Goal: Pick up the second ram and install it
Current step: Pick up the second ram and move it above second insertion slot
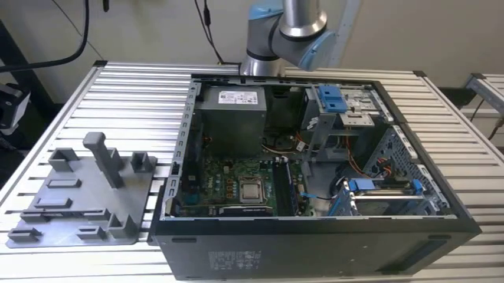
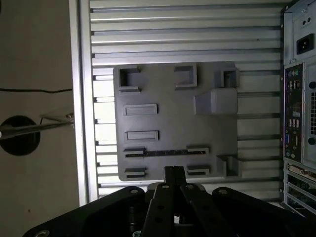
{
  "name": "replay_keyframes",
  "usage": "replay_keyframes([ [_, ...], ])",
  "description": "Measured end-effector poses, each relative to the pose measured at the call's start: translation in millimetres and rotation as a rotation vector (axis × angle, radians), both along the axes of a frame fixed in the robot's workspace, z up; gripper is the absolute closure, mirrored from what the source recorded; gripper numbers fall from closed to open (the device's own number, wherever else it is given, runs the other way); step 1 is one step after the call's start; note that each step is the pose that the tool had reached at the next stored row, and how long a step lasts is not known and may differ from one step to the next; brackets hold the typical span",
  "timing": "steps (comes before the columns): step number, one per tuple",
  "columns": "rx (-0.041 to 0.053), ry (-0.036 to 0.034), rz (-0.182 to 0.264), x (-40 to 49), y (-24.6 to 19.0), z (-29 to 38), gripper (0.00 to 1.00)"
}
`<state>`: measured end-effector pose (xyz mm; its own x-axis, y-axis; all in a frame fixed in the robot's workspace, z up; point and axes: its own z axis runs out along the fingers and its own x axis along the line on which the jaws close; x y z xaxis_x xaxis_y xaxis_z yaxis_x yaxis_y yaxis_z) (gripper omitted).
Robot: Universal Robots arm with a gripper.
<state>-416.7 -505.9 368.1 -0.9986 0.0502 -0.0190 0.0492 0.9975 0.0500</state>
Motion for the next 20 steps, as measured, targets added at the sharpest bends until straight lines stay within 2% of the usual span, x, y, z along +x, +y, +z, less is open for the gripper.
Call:
replay_keyframes([
  [10, 0.0000, 0.0000, 0.003, -0.2, 0.0, 0.0, 0.89],
  [20, 0.0000, 0.0000, 0.170, -0.2, 0.0, -0.3, 0.89],
])
